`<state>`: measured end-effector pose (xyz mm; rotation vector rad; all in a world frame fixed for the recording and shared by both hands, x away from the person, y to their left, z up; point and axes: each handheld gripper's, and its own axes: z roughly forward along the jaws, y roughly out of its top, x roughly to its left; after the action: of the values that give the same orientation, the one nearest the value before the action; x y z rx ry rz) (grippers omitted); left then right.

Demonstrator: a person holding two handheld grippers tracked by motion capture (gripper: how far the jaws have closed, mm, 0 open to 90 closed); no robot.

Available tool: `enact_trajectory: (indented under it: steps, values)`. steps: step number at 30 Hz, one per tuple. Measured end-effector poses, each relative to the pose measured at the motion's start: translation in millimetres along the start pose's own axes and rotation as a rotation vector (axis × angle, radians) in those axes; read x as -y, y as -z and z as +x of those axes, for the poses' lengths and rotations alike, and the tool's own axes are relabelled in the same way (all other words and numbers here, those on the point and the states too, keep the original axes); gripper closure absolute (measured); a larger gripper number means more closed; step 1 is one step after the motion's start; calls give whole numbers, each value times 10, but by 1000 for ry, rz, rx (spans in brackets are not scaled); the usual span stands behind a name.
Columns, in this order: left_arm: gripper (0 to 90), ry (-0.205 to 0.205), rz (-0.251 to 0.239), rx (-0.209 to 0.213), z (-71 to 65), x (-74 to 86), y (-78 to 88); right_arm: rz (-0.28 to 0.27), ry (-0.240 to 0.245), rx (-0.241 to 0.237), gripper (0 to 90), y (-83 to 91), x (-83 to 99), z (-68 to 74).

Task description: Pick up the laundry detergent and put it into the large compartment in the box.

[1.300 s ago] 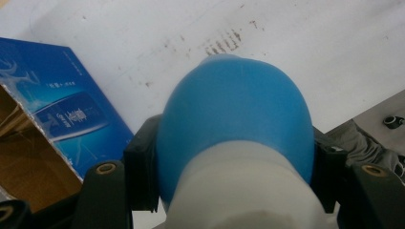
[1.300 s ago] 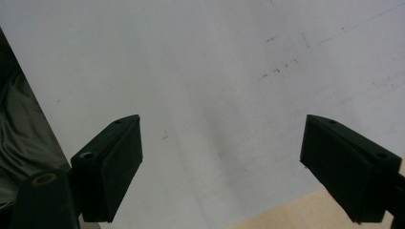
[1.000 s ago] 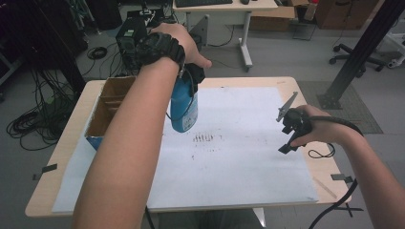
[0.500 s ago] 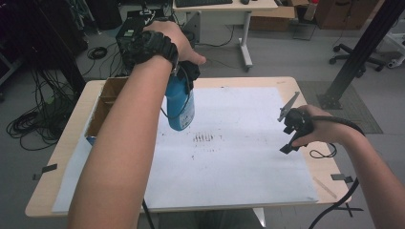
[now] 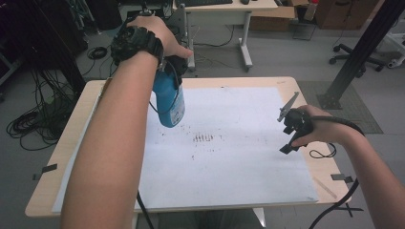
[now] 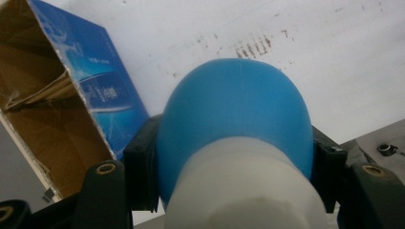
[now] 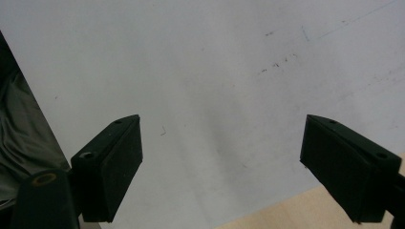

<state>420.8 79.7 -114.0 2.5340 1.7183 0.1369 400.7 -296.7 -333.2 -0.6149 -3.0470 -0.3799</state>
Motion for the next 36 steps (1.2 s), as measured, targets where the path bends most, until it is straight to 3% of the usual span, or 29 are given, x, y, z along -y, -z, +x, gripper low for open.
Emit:
enact_trajectory:
  steps: [8,15,24,36]
  values:
    - [376,37,-9,-18,163,48,10,7,-5,-2,142,-11,-5,-9]
    - [376,69,-18,4,328,96,22,11,-7,-5,143,-36,-22,-10]
    - [376,117,-23,-17,518,145,12,23,-10,-10,143,-64,-49,-20]
    - [376,171,-37,-14,778,252,45,28,-12,-9,143,-65,-80,-32]
